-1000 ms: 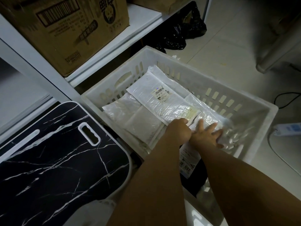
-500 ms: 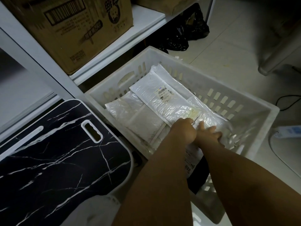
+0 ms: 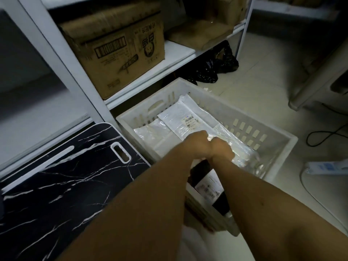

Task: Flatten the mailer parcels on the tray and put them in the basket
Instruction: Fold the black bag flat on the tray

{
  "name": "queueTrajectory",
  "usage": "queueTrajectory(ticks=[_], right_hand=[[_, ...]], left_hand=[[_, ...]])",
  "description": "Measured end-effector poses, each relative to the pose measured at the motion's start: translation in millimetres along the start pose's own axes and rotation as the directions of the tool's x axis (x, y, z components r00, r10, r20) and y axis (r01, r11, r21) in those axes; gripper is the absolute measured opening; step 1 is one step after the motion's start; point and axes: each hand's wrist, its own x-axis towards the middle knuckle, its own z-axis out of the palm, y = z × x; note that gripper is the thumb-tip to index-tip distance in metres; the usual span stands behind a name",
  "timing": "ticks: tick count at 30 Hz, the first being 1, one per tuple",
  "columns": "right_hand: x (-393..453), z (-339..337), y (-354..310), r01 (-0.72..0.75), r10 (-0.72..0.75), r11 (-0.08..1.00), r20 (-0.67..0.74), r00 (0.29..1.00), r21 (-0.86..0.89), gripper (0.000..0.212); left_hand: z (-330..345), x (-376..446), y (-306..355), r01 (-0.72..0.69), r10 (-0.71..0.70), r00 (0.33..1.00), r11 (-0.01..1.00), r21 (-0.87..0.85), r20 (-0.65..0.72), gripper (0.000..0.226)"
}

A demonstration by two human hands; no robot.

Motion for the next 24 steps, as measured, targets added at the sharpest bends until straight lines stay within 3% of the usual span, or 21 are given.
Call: queueTrajectory(ticks=[5,9,14,19,24], right_hand=[[-49.5,-25.8,-63.5,0.402,-0.4,0.912,0.04,0.916,-0.082,0.033],[-96.9,-30.6,-130.1,0.654,-0.62,0.717,0.208,0.756,-0.239,0.027],[-174.1,-28.6,-206.4,0.848,-0.672,0.415,0.516,0.531,-0.33,0.03],[-257.1,37.6,-257.1,0.926,-0.729,0.145,0.595,0.338,-0.348,0.03],[-307.9,126.8,-272.9,0.967,-0.708,0.023,0.678,0.196,-0.255,0.033]], left_hand=[[-56.2,-49.1,-42.5,0.042,-0.035,0.987,0.998,0.042,-0.158,0.039],[-92.7,-105.3,-109.5,0.121,-0.105,0.956,0.992,0.043,-0.276,0.033],[-103.5,-174.0,-212.3,0.335,-0.326,0.875,0.941,-0.039,-0.358,0.03],[-92.7,-232.4,-315.4,0.516,-0.526,0.756,0.845,-0.14,-0.389,0.029],[-76.3,-267.8,-393.3,0.634,-0.652,0.629,0.745,-0.207,-0.423,0.029]])
